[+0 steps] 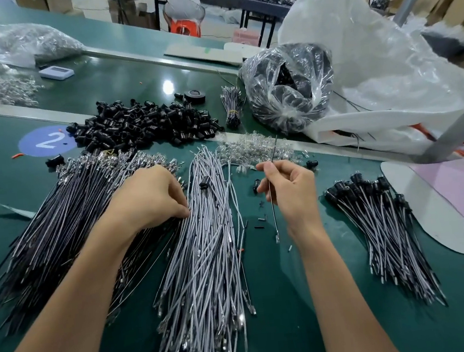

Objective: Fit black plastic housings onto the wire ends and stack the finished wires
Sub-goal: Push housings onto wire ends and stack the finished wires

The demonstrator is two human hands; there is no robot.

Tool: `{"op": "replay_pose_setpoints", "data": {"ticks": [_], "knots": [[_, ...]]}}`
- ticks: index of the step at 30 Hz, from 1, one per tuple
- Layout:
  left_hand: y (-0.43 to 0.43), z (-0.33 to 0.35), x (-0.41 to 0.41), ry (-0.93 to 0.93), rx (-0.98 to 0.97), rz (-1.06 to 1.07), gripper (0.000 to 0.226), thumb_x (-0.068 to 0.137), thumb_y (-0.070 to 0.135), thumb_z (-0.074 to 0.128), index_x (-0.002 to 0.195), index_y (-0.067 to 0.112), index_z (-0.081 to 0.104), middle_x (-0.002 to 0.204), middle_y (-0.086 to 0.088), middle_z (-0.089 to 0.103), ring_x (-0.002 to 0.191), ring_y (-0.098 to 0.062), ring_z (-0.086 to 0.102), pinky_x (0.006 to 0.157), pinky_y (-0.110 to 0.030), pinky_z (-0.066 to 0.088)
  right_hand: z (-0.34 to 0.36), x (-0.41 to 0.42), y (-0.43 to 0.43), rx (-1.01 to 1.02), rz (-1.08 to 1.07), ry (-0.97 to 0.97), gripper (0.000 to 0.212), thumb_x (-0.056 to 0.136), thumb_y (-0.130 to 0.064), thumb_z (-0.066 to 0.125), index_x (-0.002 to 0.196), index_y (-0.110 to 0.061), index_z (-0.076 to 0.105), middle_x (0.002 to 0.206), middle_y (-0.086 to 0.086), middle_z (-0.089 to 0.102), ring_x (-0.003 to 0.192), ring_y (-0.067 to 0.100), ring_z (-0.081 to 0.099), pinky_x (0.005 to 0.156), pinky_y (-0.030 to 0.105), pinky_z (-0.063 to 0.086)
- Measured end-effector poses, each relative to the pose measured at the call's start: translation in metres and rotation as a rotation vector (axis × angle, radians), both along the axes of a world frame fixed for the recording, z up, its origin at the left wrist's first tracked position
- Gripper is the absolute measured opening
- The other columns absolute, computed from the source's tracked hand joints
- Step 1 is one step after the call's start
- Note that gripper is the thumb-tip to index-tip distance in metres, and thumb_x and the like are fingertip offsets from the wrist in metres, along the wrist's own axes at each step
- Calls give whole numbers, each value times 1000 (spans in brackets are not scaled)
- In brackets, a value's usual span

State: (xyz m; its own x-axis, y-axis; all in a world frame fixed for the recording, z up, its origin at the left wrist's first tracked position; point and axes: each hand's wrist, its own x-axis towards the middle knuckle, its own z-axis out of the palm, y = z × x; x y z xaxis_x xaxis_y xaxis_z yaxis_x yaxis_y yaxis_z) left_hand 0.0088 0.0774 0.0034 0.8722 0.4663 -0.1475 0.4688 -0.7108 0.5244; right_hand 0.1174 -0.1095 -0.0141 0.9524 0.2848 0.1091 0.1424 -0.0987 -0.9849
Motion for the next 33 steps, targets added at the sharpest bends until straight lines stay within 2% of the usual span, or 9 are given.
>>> {"op": "replay_pose_setpoints", "data": {"ticks": [5,8,10,12,14,17,19,23,33], "knots": [[-3,-1,1,26,60,-7,21,79,31,80,61,32,69,70,13,67,76,-11,65,82,-35,56,-1,-1,1,-29,5,-31,20,99,-16,56,85,-15,71,56,-2,65,50,10,49,51,19,43],[-4,-2,3,44,94,-35,15,82,36,77,68,30,73,78,8,72,77,-12,65,82,-35,56,-2,-1,1,-36,11,-38,20,99,-16,56,85,-15,71,56,-2,65,50,11,49,50,19,43],[-4,-4,4,46,85,-40,21,83,32,76,63,30,70,76,7,72,75,-14,66,80,-35,57,-3,0,1,-41,15,-45,20,99,-16,56,85,-16,71,56,-1,66,51,11,50,50,18,43],[-3,-3,3,-22,-4,1,22,83,28,76,61,25,71,69,3,72,69,-17,67,72,-36,58,-3,-1,0,-40,25,-47,19,98,-16,57,85,-17,72,58,-1,66,55,12,53,51,17,43],[0,-1,4,-249,-143,111,17,83,21,75,66,20,73,66,1,71,63,-16,65,60,-28,56,-3,-1,0,-29,64,-46,16,96,-15,60,87,-16,74,62,-1,68,57,12,55,53,17,44],[-4,5,3,-672,-511,240,5,87,14,70,82,14,70,74,0,74,49,-8,62,44,-14,45,-4,-6,3,-4,164,-34,10,89,-13,70,94,-11,78,66,-3,69,55,7,55,54,19,47],[-16,7,6,-783,-730,220,3,92,14,64,92,12,66,82,-2,76,47,-10,61,40,-16,42,-5,-13,8,10,221,-33,9,85,-13,75,92,-12,79,66,0,70,53,8,57,54,21,48],[-33,-1,13,-795,-861,169,11,94,11,61,105,9,65,86,-5,76,48,-10,58,42,-17,41,-9,-24,18,44,271,-58,4,84,-13,76,87,-11,78,65,-1,70,55,10,61,55,23,49],[-44,-8,16,-818,-985,207,11,95,8,59,100,2,68,90,-6,77,42,-8,51,43,-17,38,-13,-33,27,16,267,-169,7,88,-12,72,85,-9,77,71,6,73,59,14,66,59,29,54]]}}
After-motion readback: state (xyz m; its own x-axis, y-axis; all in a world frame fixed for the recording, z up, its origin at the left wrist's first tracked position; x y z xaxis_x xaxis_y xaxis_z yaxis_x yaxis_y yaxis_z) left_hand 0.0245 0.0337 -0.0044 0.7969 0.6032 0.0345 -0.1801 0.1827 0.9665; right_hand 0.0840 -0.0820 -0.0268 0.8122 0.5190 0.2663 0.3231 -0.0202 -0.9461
